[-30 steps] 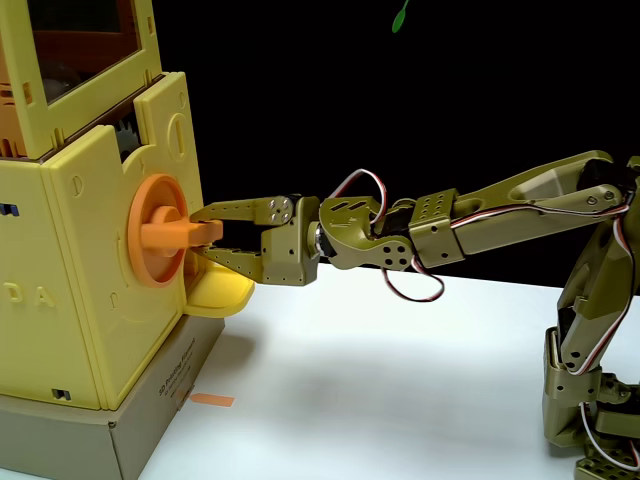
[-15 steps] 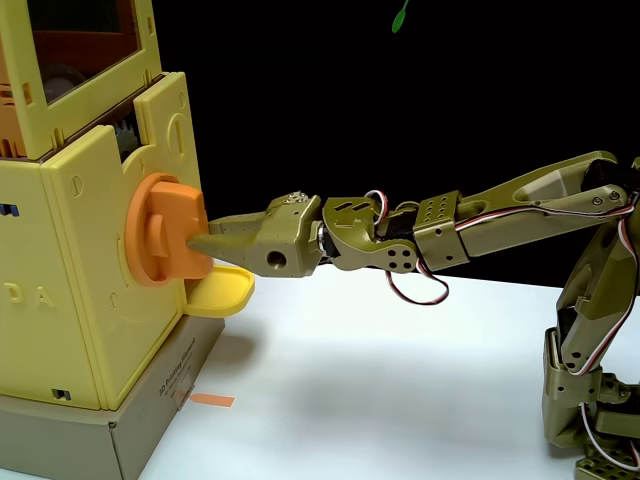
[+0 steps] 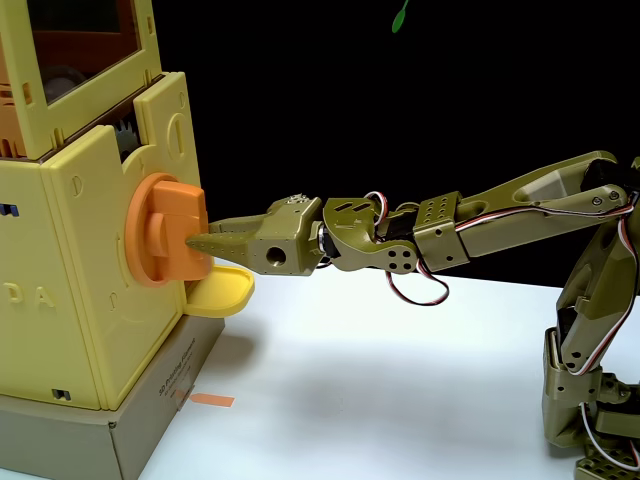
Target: Turn the button of vending machine.
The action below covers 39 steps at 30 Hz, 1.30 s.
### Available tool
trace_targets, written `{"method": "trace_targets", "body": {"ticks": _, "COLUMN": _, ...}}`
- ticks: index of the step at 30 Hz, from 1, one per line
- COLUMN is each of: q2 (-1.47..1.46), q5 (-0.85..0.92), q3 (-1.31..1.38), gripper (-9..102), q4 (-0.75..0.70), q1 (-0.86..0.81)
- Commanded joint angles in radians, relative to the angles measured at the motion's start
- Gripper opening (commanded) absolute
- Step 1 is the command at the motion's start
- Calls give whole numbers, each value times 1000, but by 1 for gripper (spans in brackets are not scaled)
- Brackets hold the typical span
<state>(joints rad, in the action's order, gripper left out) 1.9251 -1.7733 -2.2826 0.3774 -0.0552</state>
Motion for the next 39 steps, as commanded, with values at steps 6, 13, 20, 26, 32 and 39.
{"method": "trace_targets", "body": {"ticks": 6, "q2": 118, "q5": 28, "q3": -9, "gripper": 18, "q4": 8, "q1": 38}}
{"method": "trace_targets", "body": {"ticks": 13, "q2": 255, "q5": 172, "q3": -184, "gripper": 19, "q4": -8, "q1": 23}}
{"method": "trace_targets", "body": {"ticks": 20, "q2": 526, "q5": 928, "q3": -394, "gripper": 24, "q4": -166, "q1": -9}}
{"method": "trace_targets", "body": {"ticks": 26, "q2": 736, "q5": 1746, "q3": -495, "gripper": 37, "q4": -262, "q1": -23}}
{"method": "trace_targets", "body": {"ticks": 32, "q2": 765, "q5": 2450, "q3": -515, "gripper": 45, "q4": -264, "q1": -44}}
{"method": "trace_targets", "body": {"ticks": 39, "q2": 532, "q5": 2855, "q3": -514, "gripper": 54, "q4": 28, "q1": -57}}
